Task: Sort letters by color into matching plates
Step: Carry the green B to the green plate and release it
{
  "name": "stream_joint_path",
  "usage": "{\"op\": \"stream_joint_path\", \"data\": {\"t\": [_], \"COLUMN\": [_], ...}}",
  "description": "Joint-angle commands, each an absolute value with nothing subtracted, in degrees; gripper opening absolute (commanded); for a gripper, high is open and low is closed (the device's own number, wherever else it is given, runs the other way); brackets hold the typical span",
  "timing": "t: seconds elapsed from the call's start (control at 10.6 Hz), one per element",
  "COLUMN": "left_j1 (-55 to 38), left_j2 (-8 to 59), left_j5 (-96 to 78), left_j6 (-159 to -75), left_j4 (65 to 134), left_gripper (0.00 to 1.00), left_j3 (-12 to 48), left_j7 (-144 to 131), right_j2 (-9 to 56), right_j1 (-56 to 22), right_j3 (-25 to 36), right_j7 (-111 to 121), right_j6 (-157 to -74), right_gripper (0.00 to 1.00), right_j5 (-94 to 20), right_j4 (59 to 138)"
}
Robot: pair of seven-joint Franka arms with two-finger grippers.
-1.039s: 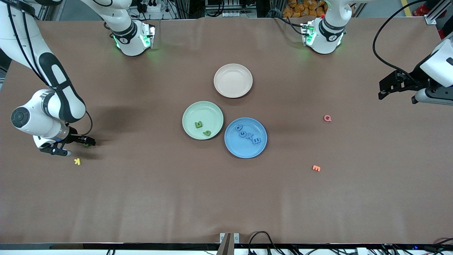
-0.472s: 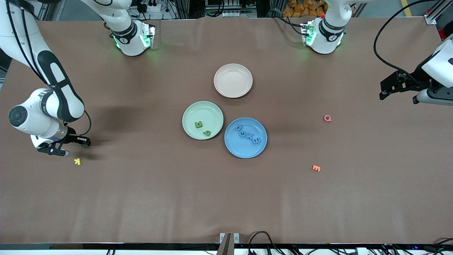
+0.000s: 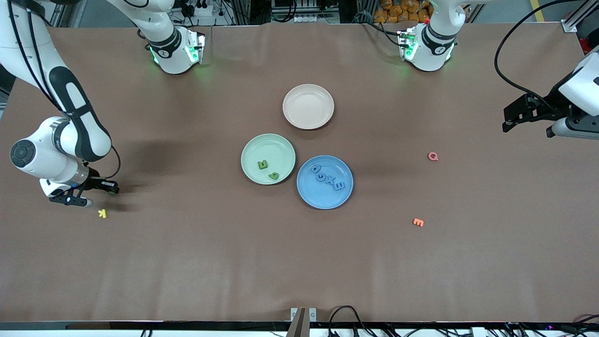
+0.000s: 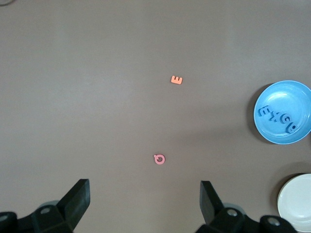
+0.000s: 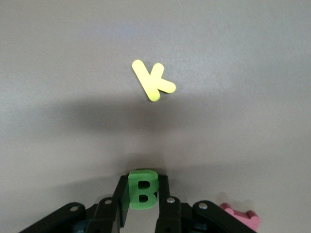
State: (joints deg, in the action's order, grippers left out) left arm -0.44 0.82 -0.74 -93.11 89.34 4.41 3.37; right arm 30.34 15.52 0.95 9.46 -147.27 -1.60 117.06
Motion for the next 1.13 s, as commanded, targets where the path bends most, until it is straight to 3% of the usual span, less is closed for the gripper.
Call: {"op": "stream_joint_path", "data": {"t": [0.0, 0.47, 1.04], "left_j1": [-0.35, -0.26, -0.18], "left_j2": [1.32, 1.41, 1.41], "left_j5": [-0.61, -0.53, -0.53], "left_j6": [-91.93, -92.11, -92.20], "left_j4": [87.98, 87.98, 87.98], "left_gripper": [1.00, 1.00, 1.00], "left_j3": [4.31, 4.31, 4.31], "left_j7": [3.60, 3.60, 3.60], "right_j2": [29.62, 27.78, 26.02], "right_j1": [15.82, 7.67, -8.67], "right_j3": [-1.14, -1.85, -1.93], "right_j7": [11.78, 11.08, -2.88], "right_j6": [-147.04, -146.60, -143.00], "right_gripper": [0.06, 0.01, 0.02], "right_j5": [-1.93, -2.11, -2.20], "right_j4": [116.19, 116.01, 114.26]}}
